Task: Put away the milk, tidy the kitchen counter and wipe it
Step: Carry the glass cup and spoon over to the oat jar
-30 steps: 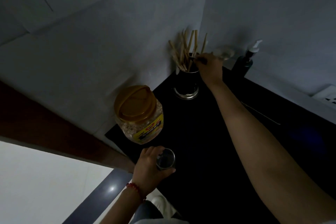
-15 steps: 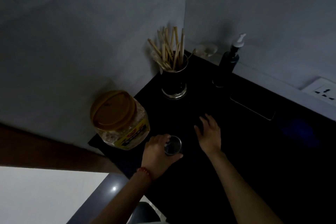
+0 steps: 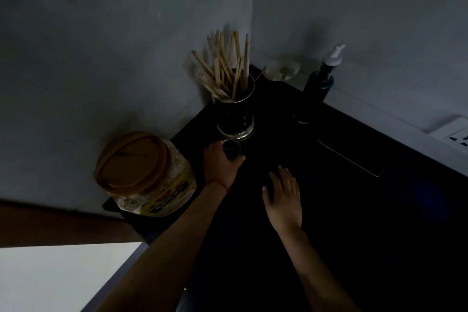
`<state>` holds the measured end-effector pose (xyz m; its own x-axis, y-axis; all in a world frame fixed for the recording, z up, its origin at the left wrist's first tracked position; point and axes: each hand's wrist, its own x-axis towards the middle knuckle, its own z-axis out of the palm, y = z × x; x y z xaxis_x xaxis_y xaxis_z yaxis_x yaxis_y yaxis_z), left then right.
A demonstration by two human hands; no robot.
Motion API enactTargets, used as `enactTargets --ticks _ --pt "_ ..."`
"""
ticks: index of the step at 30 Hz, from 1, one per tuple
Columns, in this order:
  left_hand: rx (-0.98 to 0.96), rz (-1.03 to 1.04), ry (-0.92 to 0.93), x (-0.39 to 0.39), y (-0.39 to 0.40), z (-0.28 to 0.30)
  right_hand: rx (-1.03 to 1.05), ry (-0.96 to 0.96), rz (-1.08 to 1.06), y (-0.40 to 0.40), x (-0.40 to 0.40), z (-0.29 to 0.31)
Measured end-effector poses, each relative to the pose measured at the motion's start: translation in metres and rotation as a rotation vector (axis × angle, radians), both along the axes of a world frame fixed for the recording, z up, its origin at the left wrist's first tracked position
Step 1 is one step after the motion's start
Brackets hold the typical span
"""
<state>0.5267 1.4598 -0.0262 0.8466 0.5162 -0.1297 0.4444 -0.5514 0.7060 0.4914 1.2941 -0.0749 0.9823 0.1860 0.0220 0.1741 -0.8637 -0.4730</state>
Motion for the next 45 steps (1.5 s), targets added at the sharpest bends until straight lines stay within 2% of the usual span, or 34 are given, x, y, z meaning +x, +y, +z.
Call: enactTargets --ticks 12,17,24,30,34,39,45 --pt "-0.009 0.312 0.028 0.022 0.028 -0.012 -0.016 -0.048 -0.004 0.0 0.001 -0.003" --pt "0.022 0.26 -0.009 0.016 0.028 -0.01 -0.034 -0.025 -0.004 0.0 0.0 -0.002" --pt "0.281 -0.109 -0.15 -0.016 0.006 0.001 -0.067 0.082 0.033 -0.003 -0.002 0.004" --pt "0.184 -0.533 -0.131 -0.073 -0.008 0.004 -0.052 0.087 -0.109 -0.02 -0.056 0.019" --pt "0.137 -0.765 -0.055 -0.109 0.0 -0.006 -0.043 0.144 -0.33 -0.042 -0.111 0.025" --pt "0.159 -0.923 -0.075 -0.141 0.003 -0.015 -0.08 0.148 -0.697 -0.056 -0.202 0.034" --pt "0.172 -1.184 -0.072 -0.168 -0.026 -0.015 0.031 0.011 -1.048 -0.052 -0.319 0.039"
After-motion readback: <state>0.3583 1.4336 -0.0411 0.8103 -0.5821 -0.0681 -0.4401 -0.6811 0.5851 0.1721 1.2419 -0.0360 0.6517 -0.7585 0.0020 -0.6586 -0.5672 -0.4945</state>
